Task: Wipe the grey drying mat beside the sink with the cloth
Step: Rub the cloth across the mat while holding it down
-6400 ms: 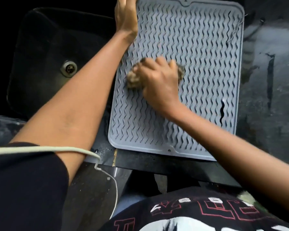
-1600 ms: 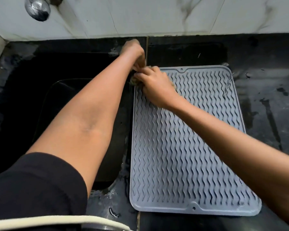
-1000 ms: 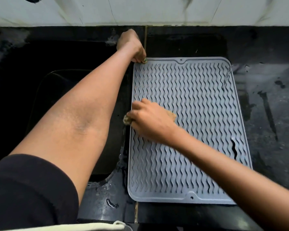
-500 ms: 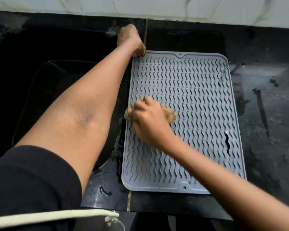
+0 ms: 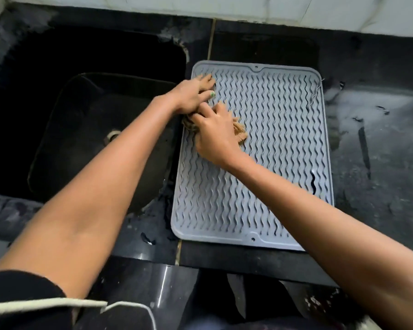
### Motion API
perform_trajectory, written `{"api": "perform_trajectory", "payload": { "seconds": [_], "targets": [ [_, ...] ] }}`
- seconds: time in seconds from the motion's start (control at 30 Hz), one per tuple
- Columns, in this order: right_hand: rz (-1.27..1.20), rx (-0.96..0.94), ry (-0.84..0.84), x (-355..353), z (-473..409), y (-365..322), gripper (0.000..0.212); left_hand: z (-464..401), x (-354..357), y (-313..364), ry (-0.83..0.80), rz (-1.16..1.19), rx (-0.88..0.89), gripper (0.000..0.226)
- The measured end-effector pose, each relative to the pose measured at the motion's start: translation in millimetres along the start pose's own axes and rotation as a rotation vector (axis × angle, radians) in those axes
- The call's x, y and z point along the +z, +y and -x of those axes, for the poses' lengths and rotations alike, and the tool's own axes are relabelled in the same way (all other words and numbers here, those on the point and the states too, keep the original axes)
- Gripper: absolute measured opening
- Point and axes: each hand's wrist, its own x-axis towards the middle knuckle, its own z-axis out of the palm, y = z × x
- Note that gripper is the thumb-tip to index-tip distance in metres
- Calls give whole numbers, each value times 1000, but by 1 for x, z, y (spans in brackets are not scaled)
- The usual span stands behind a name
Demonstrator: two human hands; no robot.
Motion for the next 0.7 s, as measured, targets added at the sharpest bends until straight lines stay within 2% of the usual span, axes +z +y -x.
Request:
{"api": "perform_trajectory", "payload": {
  "seconds": [0.27,0.47,0.7],
  "targets": [
    [-138,-277,-99,4,111,-29,29,0,21,-2,30,-143,3,52],
    [-226,-343,-143,7,165,-46,27,9,17,10,15,-212,-33,54],
    [-419,-347,-378,-9,165,-41,37,24,14,36,80,-294,-120,71]
  ]
}}
